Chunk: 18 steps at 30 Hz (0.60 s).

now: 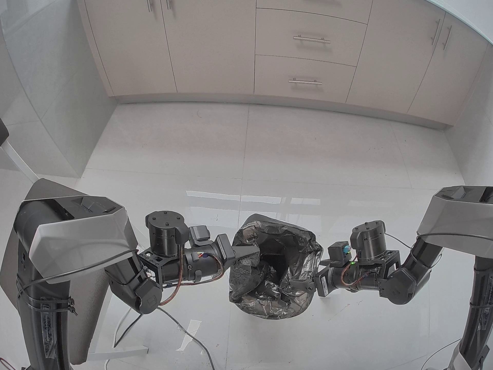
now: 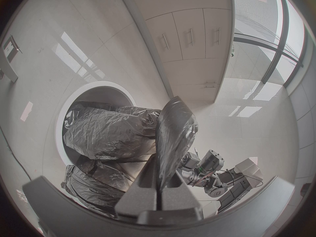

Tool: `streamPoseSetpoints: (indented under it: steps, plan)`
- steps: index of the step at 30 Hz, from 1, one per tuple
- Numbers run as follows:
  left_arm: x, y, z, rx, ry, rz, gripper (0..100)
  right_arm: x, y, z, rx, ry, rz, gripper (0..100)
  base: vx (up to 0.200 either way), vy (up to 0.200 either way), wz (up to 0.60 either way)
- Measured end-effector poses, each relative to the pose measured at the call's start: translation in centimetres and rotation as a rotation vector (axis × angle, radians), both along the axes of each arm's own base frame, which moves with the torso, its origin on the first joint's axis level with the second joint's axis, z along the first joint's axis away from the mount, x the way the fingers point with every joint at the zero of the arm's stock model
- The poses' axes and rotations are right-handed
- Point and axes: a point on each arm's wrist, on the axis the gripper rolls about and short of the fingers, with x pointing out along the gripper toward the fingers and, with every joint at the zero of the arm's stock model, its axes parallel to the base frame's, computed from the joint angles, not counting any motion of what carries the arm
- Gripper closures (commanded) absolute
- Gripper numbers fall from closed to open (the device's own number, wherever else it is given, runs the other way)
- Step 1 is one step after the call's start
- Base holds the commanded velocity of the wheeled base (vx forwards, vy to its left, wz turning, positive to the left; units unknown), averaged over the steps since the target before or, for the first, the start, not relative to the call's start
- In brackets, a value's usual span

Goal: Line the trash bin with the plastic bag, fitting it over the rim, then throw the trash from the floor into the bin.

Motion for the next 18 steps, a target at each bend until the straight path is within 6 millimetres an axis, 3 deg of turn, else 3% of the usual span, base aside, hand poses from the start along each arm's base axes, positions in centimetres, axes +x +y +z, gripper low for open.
streamPoseSetpoints:
  steps: [18]
  plan:
    - [0.0, 0.0, 0.0, 0.002, -0.003, -0.001, 100, 2.2, -1.6, -0.3, -0.070, -0.056, -0.179, 0, 0.000, 0.000, 0.00]
